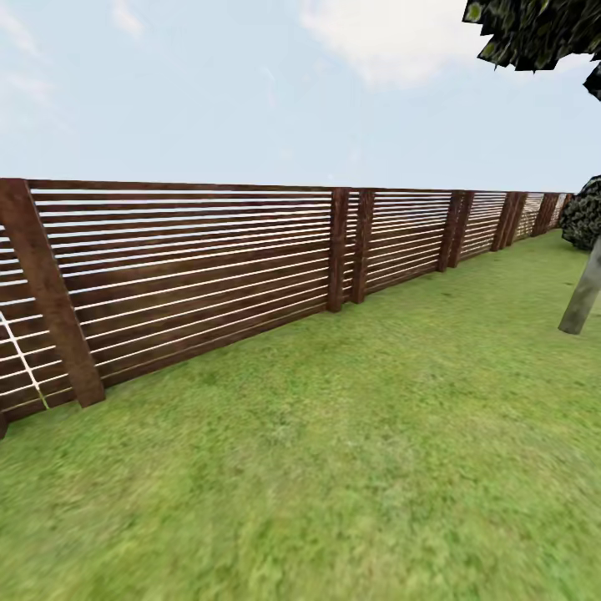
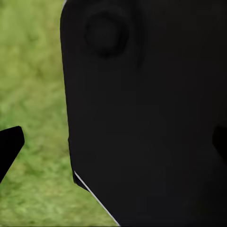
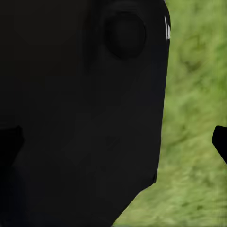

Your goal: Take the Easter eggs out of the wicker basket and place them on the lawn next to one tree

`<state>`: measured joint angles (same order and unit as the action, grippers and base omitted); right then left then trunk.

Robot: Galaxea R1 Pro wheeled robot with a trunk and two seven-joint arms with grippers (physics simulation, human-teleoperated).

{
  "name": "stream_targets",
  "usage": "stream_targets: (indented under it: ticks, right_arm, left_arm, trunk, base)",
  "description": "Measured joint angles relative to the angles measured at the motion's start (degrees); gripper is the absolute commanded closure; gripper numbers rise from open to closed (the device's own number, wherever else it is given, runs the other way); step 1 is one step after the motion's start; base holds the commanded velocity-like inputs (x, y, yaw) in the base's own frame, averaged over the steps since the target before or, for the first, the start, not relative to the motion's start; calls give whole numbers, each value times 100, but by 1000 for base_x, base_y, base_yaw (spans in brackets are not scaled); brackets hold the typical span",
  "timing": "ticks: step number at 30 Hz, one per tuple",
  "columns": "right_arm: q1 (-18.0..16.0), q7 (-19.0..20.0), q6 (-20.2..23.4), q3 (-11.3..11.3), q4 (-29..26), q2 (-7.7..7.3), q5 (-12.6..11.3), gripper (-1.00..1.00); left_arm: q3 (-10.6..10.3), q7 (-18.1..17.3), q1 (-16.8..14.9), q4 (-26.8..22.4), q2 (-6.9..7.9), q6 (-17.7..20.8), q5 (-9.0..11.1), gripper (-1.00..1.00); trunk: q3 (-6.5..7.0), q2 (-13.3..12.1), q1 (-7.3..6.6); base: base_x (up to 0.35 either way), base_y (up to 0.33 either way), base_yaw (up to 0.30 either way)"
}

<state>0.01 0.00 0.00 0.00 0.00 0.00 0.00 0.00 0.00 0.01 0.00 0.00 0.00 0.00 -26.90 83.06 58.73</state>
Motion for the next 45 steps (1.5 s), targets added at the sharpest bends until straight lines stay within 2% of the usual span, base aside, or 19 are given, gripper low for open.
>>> stream_targets:
  ticks: [7,11,18,19,45]
  right_arm:
    - [-229,-5,-155,-5,-233,-7,-15,-100]
    - [-360,-6,-280,15,-365,49,8,-100]
    - [-374,-6,-504,9,-463,52,8,-100]
    - [-375,-5,-1034,10,-465,52,9,-100]
    - [-374,-5,-1061,9,-461,48,0,-100]
  left_arm:
    - [13,-8,97,-59,8,-89,16,-100]
    - [16,-8,103,-64,8,-112,16,-100]
    - [15,-8,102,-64,8,-111,16,-100]
    - [15,-8,102,-64,8,-111,16,-100]
    - [18,-8,102,-64,8,-111,16,-100]
  trunk:
    - [2,-1,0]
    - [2,-1,0]
    - [2,-1,0]
    - [2,-1,0]
    - [2,-1,0]
  base:
    - [0,0,0]
    - [0,0,-7]
    - [0,0,-210]
    - [0,0,-274]
    - [0,0,-282]
